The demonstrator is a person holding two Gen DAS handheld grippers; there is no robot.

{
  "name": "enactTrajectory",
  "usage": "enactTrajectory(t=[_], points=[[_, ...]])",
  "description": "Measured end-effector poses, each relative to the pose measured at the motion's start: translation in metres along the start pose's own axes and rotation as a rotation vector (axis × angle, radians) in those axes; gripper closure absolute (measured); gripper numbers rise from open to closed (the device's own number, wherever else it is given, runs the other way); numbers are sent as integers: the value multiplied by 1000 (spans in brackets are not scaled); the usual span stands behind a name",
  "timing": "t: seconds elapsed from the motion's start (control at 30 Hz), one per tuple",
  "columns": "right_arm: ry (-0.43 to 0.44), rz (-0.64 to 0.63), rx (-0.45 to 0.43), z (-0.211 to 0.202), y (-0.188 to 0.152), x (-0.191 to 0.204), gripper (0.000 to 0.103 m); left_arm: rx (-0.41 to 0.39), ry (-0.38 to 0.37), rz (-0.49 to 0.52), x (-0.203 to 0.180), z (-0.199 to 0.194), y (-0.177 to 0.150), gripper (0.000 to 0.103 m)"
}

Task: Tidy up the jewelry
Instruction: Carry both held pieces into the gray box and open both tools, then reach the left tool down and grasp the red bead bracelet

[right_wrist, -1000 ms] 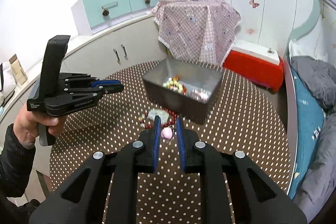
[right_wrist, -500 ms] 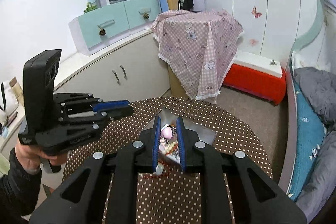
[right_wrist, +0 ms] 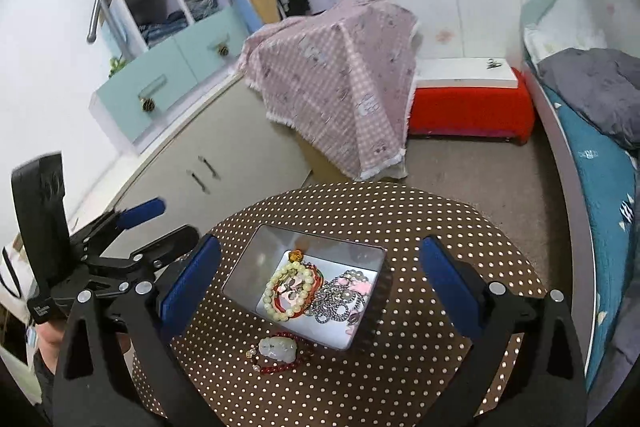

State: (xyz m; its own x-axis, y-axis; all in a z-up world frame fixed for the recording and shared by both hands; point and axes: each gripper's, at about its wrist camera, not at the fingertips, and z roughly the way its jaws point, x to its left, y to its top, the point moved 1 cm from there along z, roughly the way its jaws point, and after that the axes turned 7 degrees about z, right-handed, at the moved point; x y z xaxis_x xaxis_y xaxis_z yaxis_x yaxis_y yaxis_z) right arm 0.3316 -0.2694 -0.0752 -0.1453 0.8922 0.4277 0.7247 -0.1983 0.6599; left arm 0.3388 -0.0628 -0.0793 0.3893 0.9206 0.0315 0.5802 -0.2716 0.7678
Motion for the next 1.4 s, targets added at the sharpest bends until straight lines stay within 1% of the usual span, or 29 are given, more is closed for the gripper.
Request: enactTrajectory(t=[0.1, 0.2, 0.3, 0.4, 0.53, 0.7, 0.83, 1.0, 1.27, 1.4], points=[[-27, -1, -39, -14, -4, 1, 7, -20, 36, -15, 6, -15, -9, 7], [-36, -10, -78, -26, -9, 5, 7, -45, 62, -30, 8, -34, -18, 7], [-49, -34, -114, -41, -23, 12, 7, -71, 85, -26, 6, -53, -29, 7], [-52, -50, -131, -52, -37, 14, 7, -95, 94, -19, 2, -72, -41, 7], [-86, -69, -152, -64, -59, 17, 7, -129, 93, -24, -4, -95, -56, 7], [-105, -63, -183, -77, -80, 14, 7, -152, 91, -21, -12, -112, -70, 7], [-128, -60, -196, -84, -91, 10, 7, -164, 86, -29, -15, -121, -78, 7], [-140, -72, -196, -86, -101, 10, 7, -161, 89, -25, -20, -121, -87, 7], [-153, -89, -179, -86, -118, 15, 7, -135, 76, -63, -12, -115, -107, 7], [-159, -102, -156, -80, -124, 17, 7, -102, 78, -70, -6, -103, -117, 7]])
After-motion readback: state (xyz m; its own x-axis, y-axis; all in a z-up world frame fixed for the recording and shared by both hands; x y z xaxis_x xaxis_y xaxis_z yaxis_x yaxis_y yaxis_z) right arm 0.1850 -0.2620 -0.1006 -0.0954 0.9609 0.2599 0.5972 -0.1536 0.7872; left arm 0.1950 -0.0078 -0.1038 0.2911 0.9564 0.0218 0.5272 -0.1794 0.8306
